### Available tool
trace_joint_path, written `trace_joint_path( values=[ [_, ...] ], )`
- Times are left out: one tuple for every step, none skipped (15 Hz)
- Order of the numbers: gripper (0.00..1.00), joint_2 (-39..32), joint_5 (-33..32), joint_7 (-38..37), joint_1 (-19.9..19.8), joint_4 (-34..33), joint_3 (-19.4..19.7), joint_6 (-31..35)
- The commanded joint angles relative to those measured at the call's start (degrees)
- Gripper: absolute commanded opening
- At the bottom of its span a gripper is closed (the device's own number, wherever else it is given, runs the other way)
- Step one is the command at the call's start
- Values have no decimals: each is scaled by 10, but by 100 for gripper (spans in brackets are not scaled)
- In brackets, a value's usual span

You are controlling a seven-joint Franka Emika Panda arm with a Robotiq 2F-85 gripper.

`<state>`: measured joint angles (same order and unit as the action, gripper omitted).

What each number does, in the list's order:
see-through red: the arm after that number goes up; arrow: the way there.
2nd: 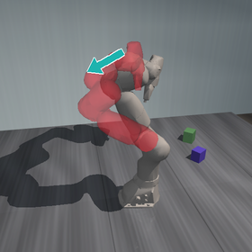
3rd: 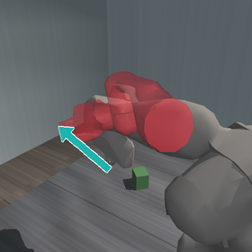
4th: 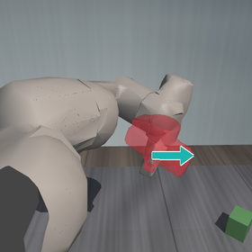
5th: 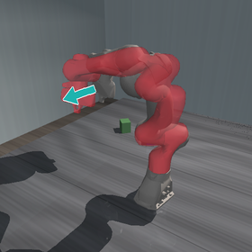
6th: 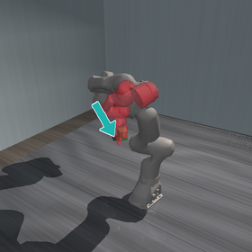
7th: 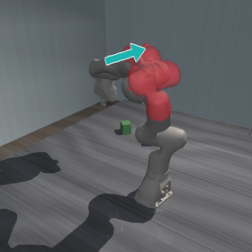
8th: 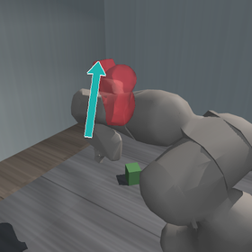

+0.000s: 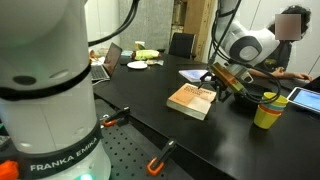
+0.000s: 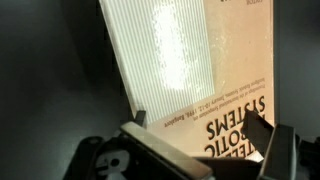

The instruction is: Open the orange book then flip some pages.

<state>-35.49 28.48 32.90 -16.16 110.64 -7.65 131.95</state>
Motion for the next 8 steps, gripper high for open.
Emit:
trace_joint_path(
  values=[
    [100, -1, -5, -8, 0, -9, 1, -11],
    [100, -3, -5, -7, 0, -11, 0, -14],
    [100, -8, -13, -13, 5, -12, 5, -8],
    [100, -8, -16, -16, 7, -12, 6, -6],
    [100, -4, -20, -20, 9, -8, 8, -5],
    [100, 0, -23, -21, 9, -6, 8, -5],
    [100, 3, -28, -25, 10, -5, 10, -7],
    [100, 5, -36, -33, 13, -2, 15, -2]
  ],
)
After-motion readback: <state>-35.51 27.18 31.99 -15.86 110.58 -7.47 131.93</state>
